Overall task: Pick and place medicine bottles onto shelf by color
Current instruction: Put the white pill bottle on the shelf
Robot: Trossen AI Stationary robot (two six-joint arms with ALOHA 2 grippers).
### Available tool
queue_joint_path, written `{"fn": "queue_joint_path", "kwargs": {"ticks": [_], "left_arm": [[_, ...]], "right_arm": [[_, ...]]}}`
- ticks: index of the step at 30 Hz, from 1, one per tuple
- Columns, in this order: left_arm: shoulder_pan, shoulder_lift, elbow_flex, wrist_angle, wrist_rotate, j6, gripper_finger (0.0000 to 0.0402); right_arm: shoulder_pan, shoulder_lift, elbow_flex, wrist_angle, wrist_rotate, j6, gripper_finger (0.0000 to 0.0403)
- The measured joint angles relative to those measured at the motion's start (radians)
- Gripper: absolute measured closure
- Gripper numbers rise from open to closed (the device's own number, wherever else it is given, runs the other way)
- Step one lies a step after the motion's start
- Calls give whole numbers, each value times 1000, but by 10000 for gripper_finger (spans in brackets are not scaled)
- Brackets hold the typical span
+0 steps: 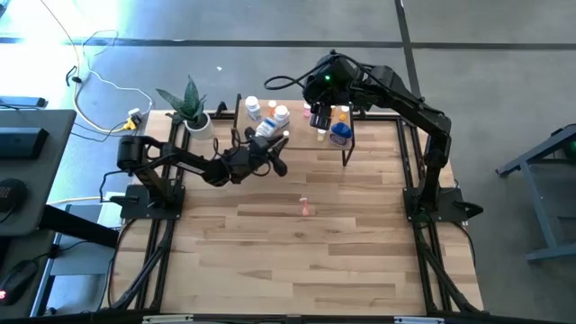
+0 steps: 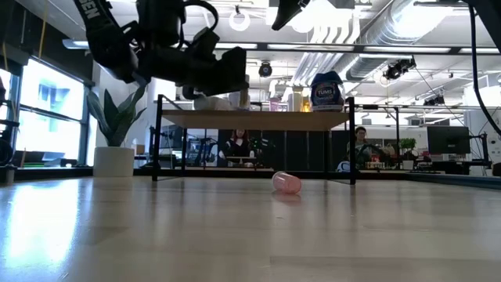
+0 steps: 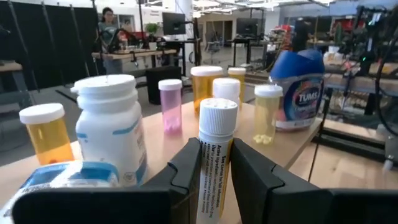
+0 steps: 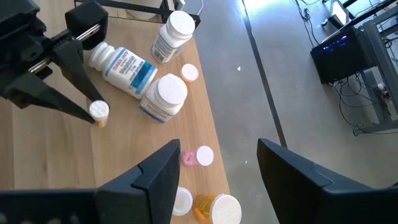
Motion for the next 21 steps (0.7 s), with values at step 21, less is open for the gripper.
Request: {"fn": "queue_joint_path", "kwargs": {"ticks": [21], "left_arm": [[5, 12, 6, -28, -37, 15, 309]], "right_arm": [[0, 0, 0, 0, 0, -4, 199]]}}
